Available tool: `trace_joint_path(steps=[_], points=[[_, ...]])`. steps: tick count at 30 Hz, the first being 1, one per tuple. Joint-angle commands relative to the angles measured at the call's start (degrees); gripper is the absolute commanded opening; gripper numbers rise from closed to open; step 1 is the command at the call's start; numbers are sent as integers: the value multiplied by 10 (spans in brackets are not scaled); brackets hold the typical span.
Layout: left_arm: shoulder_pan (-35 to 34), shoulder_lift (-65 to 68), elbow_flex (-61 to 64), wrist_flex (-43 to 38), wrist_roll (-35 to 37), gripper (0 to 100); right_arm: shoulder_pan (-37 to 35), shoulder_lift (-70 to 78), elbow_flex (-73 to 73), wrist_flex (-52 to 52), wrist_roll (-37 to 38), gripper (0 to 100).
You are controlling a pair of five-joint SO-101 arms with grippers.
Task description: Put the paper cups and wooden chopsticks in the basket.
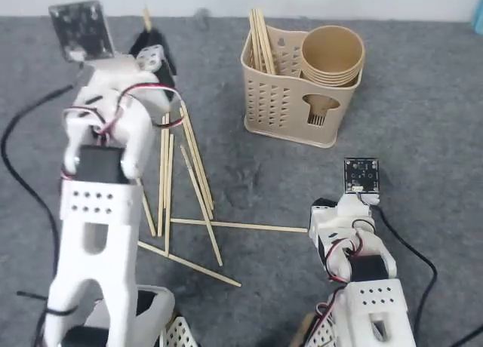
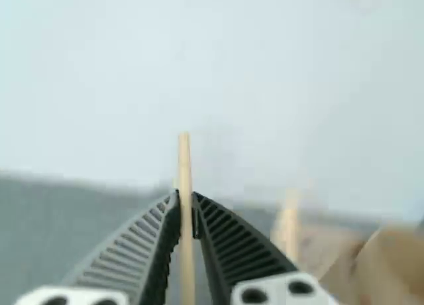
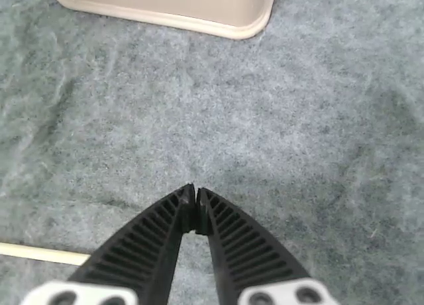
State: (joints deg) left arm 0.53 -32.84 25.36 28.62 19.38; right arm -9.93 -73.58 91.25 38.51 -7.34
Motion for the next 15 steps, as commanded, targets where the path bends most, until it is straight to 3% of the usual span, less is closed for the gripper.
trace_joint_path(steps=[1,6,15], points=[[35,-36,51,-225,17,13,4,-11,-7,-8,7,9],[89,-37,124,-496,16,13,4,-10,-7,-13,8,9],[126,-7,14,-454,16,13,4,-10,-7,-13,8,9]])
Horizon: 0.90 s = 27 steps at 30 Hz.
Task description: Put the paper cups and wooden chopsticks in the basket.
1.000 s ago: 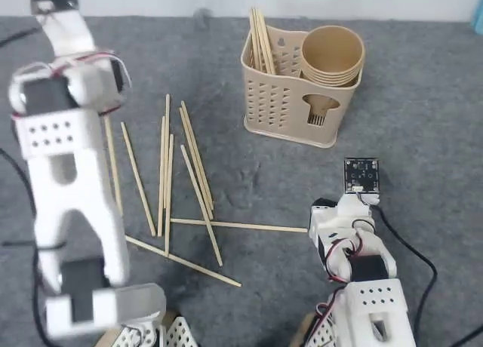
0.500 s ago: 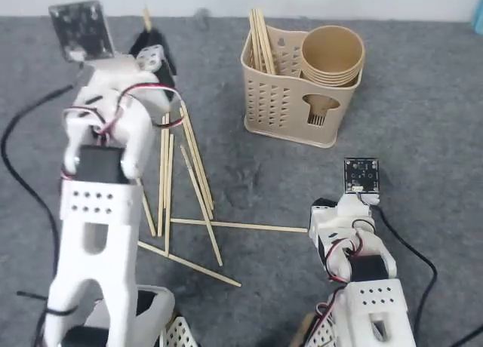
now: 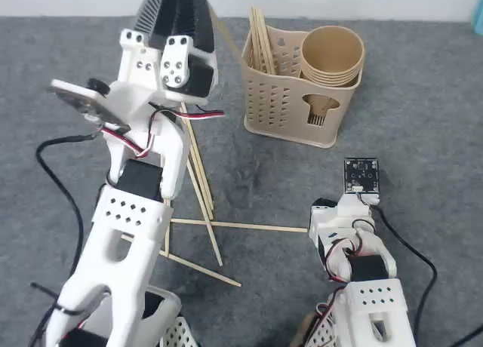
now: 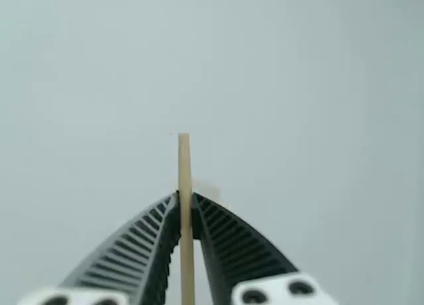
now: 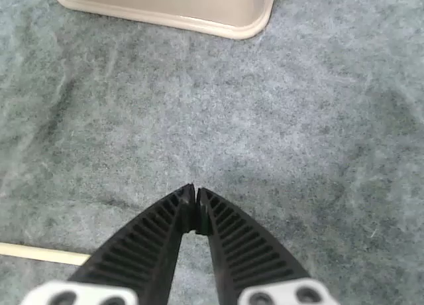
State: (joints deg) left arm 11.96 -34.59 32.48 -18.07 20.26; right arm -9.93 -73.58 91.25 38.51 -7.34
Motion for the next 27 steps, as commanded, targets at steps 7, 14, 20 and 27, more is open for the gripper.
trace_joint_path(steps=[7,14,20,27], points=[[13,169,-179,16,-34,13,4,-9,-7,-12,8,9],[9,275,-204,-7,-38,13,5,-10,-7,-13,8,9],[8,346,-201,-52,-38,13,5,-11,-7,-13,8,9],[15,360,-115,-65,-38,13,5,-11,-7,-13,8,9]])
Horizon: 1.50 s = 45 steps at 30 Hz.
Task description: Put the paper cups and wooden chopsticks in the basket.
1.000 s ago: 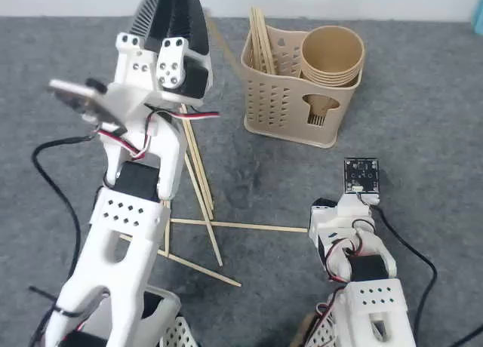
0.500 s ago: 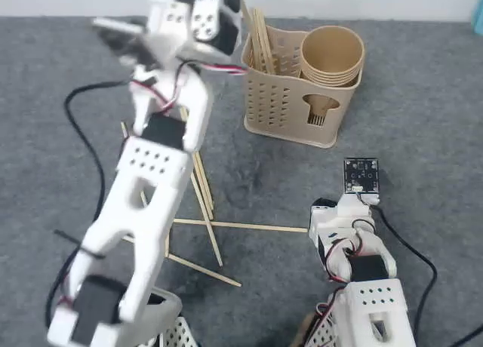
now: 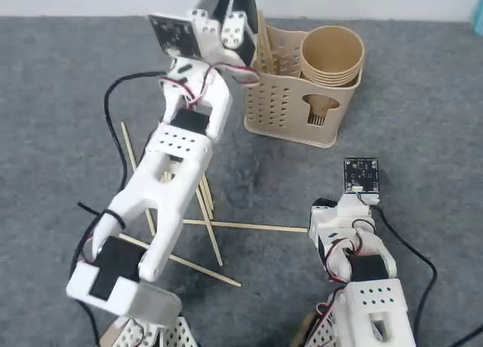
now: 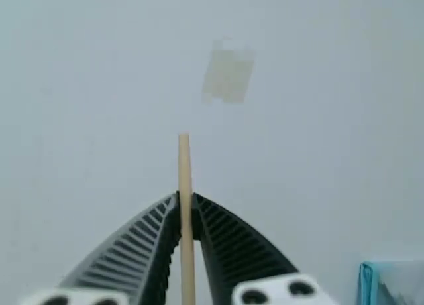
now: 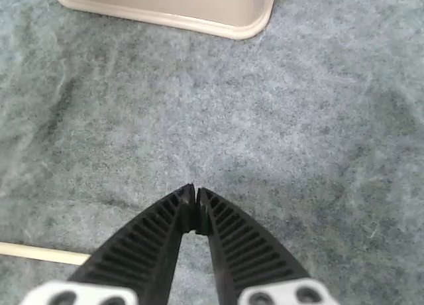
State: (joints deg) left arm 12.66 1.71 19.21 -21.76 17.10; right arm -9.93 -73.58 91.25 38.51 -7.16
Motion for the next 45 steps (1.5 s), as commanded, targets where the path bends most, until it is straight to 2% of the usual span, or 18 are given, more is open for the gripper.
trace_joint_path(steps=[1,5,10,17,20,24,31,34,37,40,42,43,45], points=[[11,-1,32,-46,-6,13,5,-11,-7,-13,6,9],[13,1,104,-105,-6,13,5,-11,-7,-13,6,9],[22,2,164,-140,-6,13,5,-11,-7,-13,6,9],[18,2,175,-142,-5,25,5,-11,-7,-13,6,9],[18,-5,171,-120,-5,103,5,-11,-7,-13,6,9],[18,-44,153,-21,-3,189,5,-11,-7,-13,6,9],[1,-196,151,97,-2,191,5,-11,-7,-13,6,9],[-25,-288,151,178,-2,191,5,-11,-7,-12,6,9],[-53,-389,151,302,-2,191,5,-11,-7,-8,6,9],[-84,-480,152,499,-2,191,6,-11,-7,-8,17,11],[-113,-529,168,631,-3,191,6,-11,-7,-7,56,12],[-127,-550,185,677,-3,191,8,-11,-7,-7,75,10],[-157,-589,237,714,-3,191,18,-12,-11,0,103,10]])
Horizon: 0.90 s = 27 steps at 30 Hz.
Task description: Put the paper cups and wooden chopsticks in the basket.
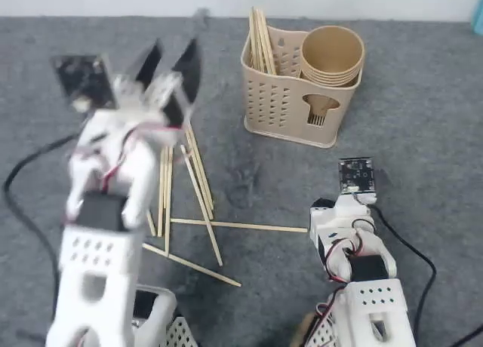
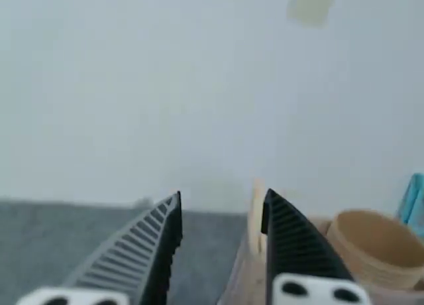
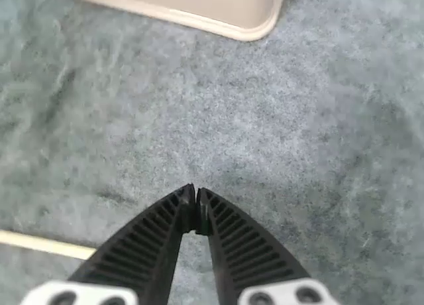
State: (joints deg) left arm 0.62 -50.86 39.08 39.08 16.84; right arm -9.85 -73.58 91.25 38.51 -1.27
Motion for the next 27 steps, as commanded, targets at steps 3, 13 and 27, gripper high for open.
trace_joint_path(steps=[3,13,27], points=[[-105,-114,137,91,1,191,15,-12,-19,34,76,9],[-317,-234,439,-32,-3,191,-25,-12,-117,171,62,9],[-371,-192,442,-16,0,191,-274,152,-326,116,53,13]])
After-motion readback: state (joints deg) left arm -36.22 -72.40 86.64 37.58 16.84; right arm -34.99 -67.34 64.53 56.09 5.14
